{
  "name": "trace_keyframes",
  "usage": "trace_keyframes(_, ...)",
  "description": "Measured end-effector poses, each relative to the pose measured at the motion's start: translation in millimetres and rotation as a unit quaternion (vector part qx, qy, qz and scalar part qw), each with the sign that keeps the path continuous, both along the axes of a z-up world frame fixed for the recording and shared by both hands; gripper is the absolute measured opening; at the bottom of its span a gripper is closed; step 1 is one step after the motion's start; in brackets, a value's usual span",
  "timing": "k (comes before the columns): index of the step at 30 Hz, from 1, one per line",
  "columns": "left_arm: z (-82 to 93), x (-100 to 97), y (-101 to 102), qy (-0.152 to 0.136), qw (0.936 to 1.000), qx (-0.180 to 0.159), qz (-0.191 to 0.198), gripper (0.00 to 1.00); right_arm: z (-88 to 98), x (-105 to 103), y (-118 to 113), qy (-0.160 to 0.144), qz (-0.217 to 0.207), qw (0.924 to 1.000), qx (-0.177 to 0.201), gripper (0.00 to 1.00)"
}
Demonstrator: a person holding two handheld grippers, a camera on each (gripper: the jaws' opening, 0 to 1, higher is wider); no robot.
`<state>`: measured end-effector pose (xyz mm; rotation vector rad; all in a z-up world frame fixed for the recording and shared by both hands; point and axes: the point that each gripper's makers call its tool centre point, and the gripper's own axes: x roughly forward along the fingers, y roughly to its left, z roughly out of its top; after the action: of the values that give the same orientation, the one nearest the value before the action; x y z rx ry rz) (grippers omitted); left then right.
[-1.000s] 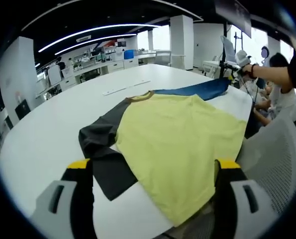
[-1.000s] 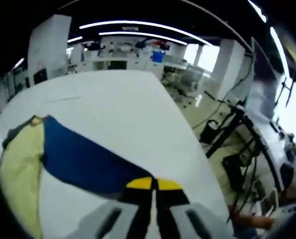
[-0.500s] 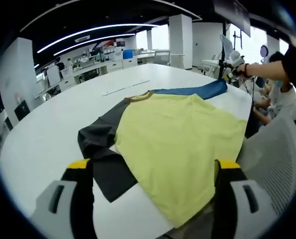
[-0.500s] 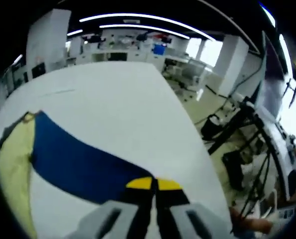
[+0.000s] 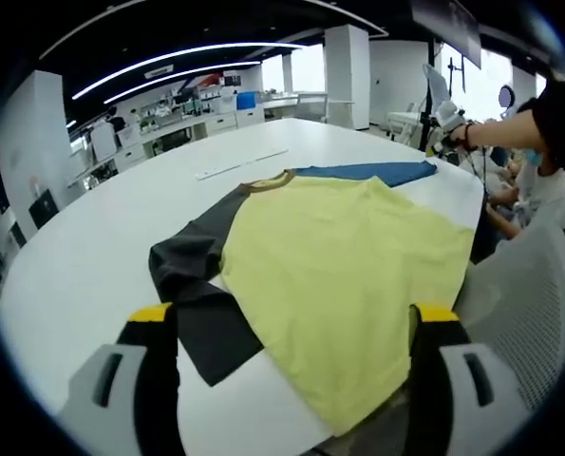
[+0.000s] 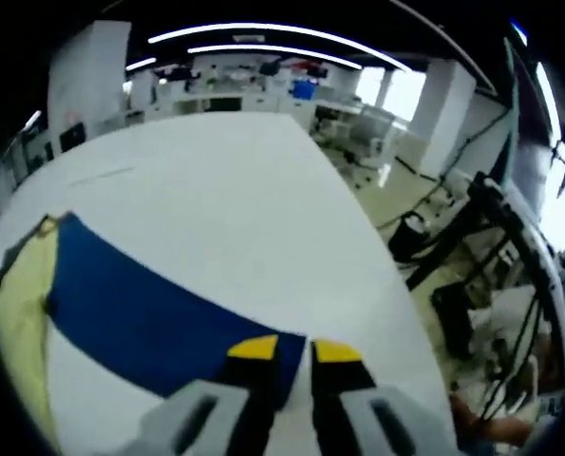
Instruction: Fold the garment on the visible template until the final outline fits inside the template.
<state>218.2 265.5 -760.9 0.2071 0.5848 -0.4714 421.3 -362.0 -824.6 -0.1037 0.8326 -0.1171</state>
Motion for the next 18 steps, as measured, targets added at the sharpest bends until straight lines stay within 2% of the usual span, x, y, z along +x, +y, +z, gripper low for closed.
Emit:
trace_keyframes(2, 1.4, 0.6, -1, -0.002, 1.0000, -0.001, 0.000, 0.99, -1.3, -1, -3, 0.000, -0.005, 0.9999, 0.013, 0.19)
trace_keyframes(7, 2.6, 0.6, 1, -0.005, 1.0000, -0.002, 0.002, 0.99, -8.3, -23, 17, 0.008, -0.001, 0.9995, 0.030, 0.29)
trace_keyframes(10, 3.1, -0.3, 4, -0.006, 1.0000, -0.002, 0.003, 0.99, -14.2, -32, 25, 0.014, -0.002, 0.9985, 0.052, 0.29)
trace_keyframes(14, 3.4, -1.4, 8, -0.007, 1.0000, 0.000, 0.004, 0.99, -20.0, -43, 31, 0.023, -0.001, 0.9983, 0.054, 0.27)
trace_keyframes(16, 3.0, -1.8, 10, -0.007, 1.0000, 0.001, 0.005, 0.99, -19.2, -49, 37, 0.019, -0.010, 0.9973, 0.070, 0.26)
trace_keyframes(18, 2.4, -2.1, 13, -0.007, 1.0000, 0.003, 0.005, 0.99, -20.1, -46, 37, 0.015, -0.011, 0.9970, 0.076, 0.24)
